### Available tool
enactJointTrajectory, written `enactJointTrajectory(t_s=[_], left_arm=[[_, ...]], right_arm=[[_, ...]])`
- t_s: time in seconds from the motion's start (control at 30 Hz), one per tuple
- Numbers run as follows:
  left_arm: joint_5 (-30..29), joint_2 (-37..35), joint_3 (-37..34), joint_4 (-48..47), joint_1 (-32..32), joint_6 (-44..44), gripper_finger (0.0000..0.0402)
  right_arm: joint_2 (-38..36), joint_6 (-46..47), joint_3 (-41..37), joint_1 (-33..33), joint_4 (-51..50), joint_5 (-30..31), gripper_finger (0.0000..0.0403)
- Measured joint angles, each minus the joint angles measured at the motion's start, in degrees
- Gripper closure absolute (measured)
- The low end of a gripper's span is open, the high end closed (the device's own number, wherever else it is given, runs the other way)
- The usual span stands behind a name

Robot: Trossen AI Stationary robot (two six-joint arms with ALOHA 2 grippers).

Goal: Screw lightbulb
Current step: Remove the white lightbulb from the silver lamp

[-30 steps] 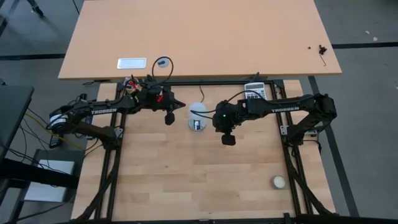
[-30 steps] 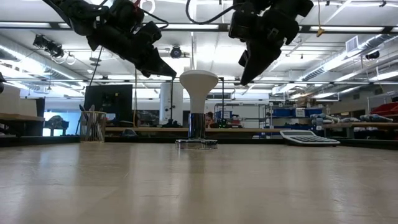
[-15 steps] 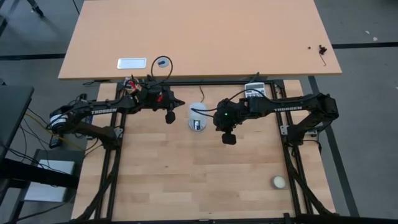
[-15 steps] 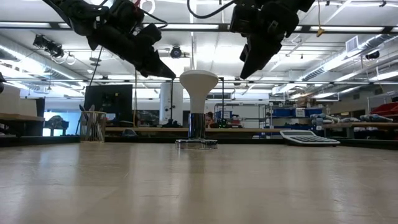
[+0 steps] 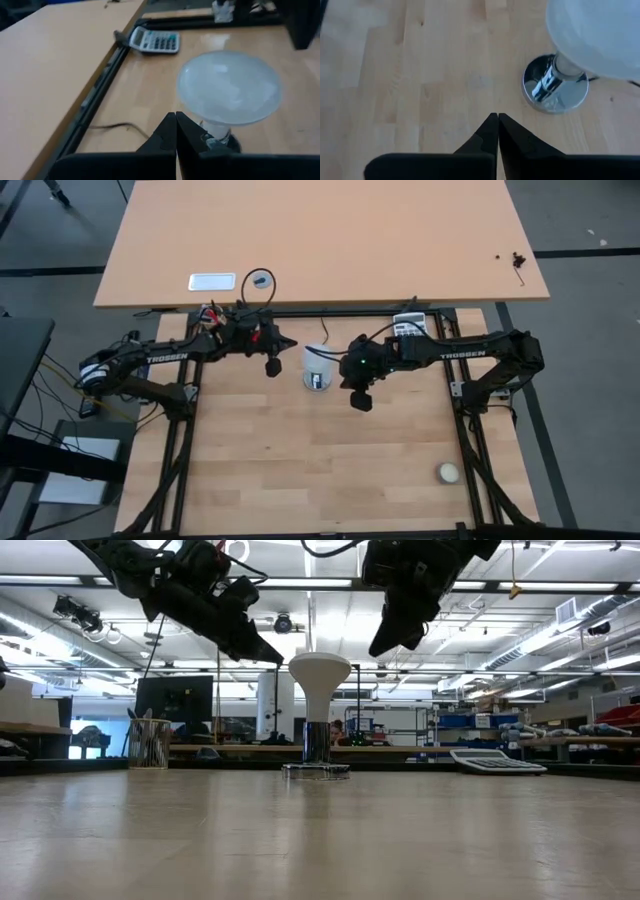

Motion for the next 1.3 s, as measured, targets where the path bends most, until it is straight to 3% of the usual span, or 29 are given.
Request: enactJointTrajectory(t_s=[0.13, 0.67, 1.3], left_arm=[[5.25, 0.85, 0.00, 2.26, 1.89, -0.04, 0.0401], [5.80, 10.75, 0.00, 16.06, 2.51, -0.21, 0.0401], [8.79, 13.24, 0.04, 21.64, 1.68, -2.01, 0.0401]], right_arm=[[0.00, 1.49, 0.00, 0.04, 3.15, -0.01, 0.0395], [0.40, 3.82, 0.13, -0.48, 15.29, 1.16, 0.0396], [1.72, 2.64, 0.07, -3.92, 13.80, 0.61, 0.0397]])
